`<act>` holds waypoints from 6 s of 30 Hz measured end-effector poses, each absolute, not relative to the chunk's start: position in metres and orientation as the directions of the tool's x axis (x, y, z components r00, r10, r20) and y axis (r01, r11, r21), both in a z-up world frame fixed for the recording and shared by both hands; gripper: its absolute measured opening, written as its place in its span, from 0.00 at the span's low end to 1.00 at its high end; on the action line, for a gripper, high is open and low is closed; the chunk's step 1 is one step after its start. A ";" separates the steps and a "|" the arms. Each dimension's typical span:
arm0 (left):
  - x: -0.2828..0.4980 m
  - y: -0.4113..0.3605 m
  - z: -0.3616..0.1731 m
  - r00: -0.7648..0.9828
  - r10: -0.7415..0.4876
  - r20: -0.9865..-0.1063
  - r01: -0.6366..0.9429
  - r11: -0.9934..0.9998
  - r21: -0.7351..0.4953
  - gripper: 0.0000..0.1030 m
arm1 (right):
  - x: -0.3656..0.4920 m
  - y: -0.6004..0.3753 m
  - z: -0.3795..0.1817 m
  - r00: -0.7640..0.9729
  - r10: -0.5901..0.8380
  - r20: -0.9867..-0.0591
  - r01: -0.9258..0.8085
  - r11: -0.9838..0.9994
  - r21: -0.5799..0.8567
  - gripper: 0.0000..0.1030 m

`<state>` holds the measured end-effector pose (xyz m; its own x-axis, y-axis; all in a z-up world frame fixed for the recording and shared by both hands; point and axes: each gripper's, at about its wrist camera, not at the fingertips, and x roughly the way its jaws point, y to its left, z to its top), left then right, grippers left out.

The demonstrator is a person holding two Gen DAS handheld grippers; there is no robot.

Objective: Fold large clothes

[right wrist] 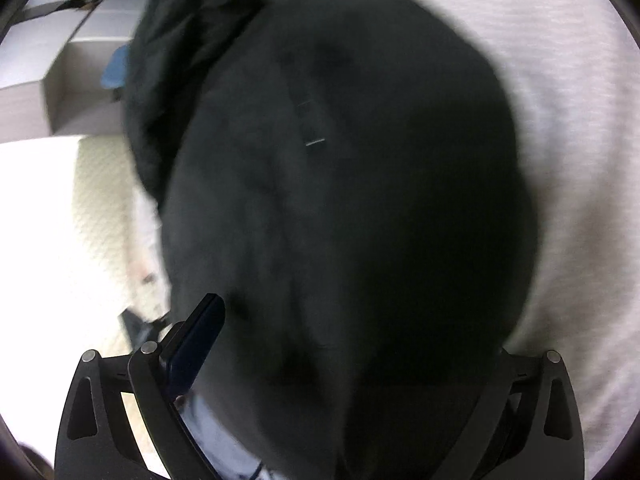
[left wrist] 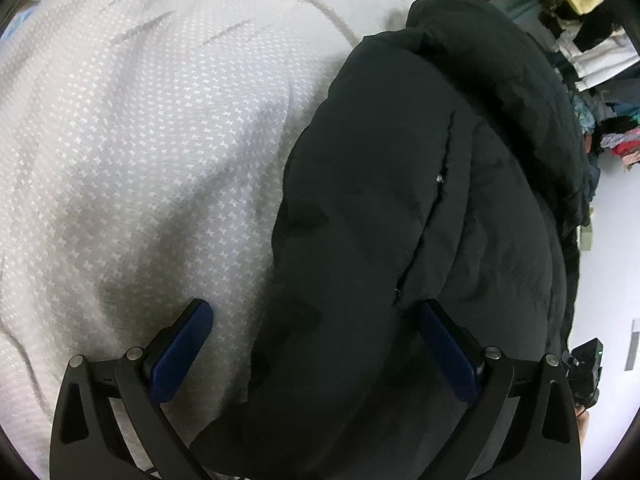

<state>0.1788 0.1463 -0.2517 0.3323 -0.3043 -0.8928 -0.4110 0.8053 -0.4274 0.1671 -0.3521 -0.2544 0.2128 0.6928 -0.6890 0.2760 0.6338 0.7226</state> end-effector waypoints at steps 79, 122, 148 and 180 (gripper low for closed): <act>-0.059 0.167 -0.053 0.742 -0.593 -0.314 -0.004 0.463 -0.886 0.03 | -0.012 -0.339 -0.029 0.522 0.703 -0.484 -0.231 0.662 0.713 0.08; 0.298 0.136 -0.118 0.432 -0.417 -0.799 -0.465 0.657 -0.594 0.77 | 0.268 -0.397 -0.164 0.530 0.635 -0.562 0.318 0.466 0.826 0.25; 0.240 0.185 -0.059 0.692 -0.257 -0.675 -0.222 0.814 -0.537 0.79 | 0.221 -0.451 -0.082 0.695 0.368 -0.618 0.177 0.745 0.643 0.72; 0.336 -0.042 -0.120 0.720 -0.190 -0.667 0.135 0.982 -0.134 0.84 | 0.288 -0.217 -0.140 0.678 0.209 -0.704 -0.133 0.978 0.163 0.99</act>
